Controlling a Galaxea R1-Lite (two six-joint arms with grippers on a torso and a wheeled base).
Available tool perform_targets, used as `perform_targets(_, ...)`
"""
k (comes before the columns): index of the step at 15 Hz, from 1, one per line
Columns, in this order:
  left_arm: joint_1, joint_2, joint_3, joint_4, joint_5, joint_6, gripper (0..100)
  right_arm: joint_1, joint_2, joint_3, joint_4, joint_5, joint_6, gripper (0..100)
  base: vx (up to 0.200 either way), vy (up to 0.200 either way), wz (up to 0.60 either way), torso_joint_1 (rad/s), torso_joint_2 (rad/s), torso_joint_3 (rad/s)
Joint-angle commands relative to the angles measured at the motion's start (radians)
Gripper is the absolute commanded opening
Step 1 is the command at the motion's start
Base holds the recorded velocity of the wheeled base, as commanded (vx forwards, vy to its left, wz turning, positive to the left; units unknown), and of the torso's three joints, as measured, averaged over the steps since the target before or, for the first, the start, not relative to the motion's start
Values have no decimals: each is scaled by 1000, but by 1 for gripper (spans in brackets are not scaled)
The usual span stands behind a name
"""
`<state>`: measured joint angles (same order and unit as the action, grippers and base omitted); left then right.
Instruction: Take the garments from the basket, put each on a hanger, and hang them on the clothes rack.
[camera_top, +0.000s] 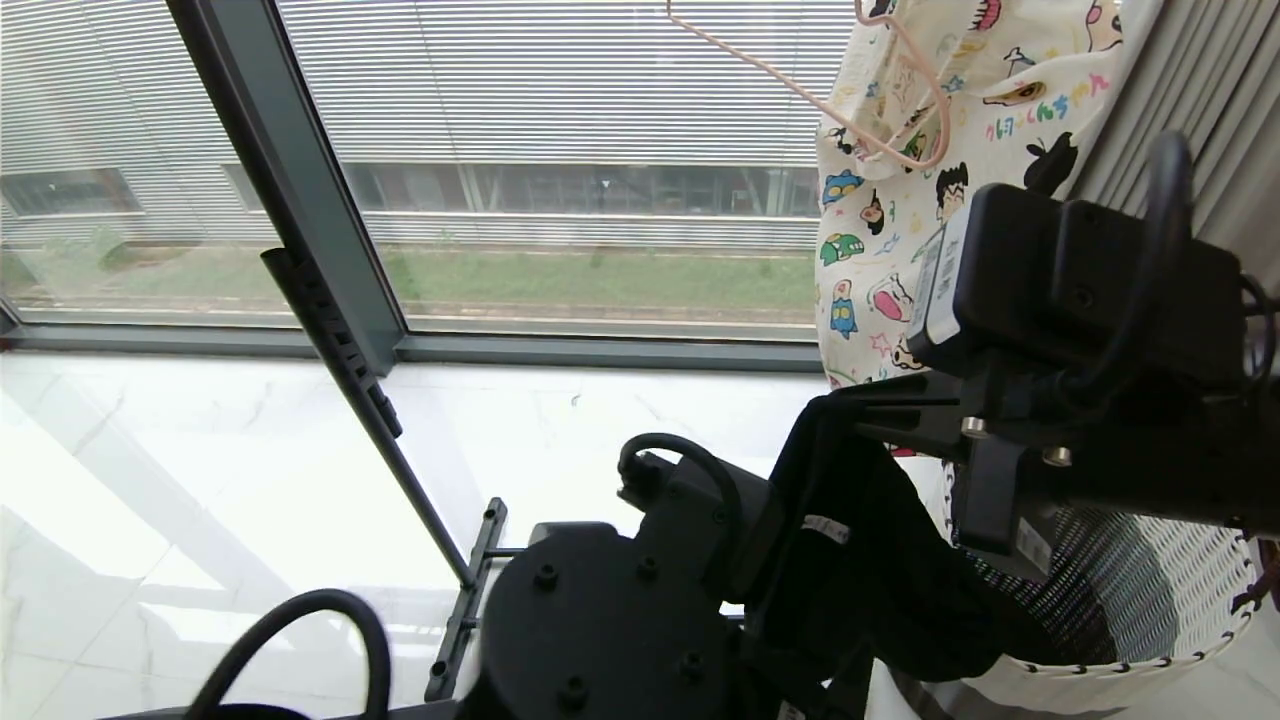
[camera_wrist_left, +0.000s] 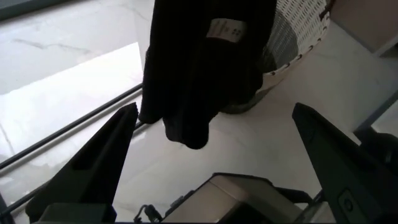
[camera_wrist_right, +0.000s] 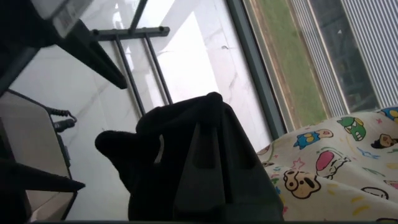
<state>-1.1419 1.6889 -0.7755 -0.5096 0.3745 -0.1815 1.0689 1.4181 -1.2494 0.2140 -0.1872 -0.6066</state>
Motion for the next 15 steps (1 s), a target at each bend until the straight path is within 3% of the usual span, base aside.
perform_targets(1,48,90,-30,0,7,0,100,5,-19,4,2,0,1,0,0,0,0,0,0,0)
perform_targets(7,106,41,5,0,9,-1,100,5,-21,2,1,0,24,0,0,0,0,0,0,0)
perform_targets(15,128,195,-73,0,12,-3,100,34,-22,1,2,0,24,0,0,0,0,0,0,0)
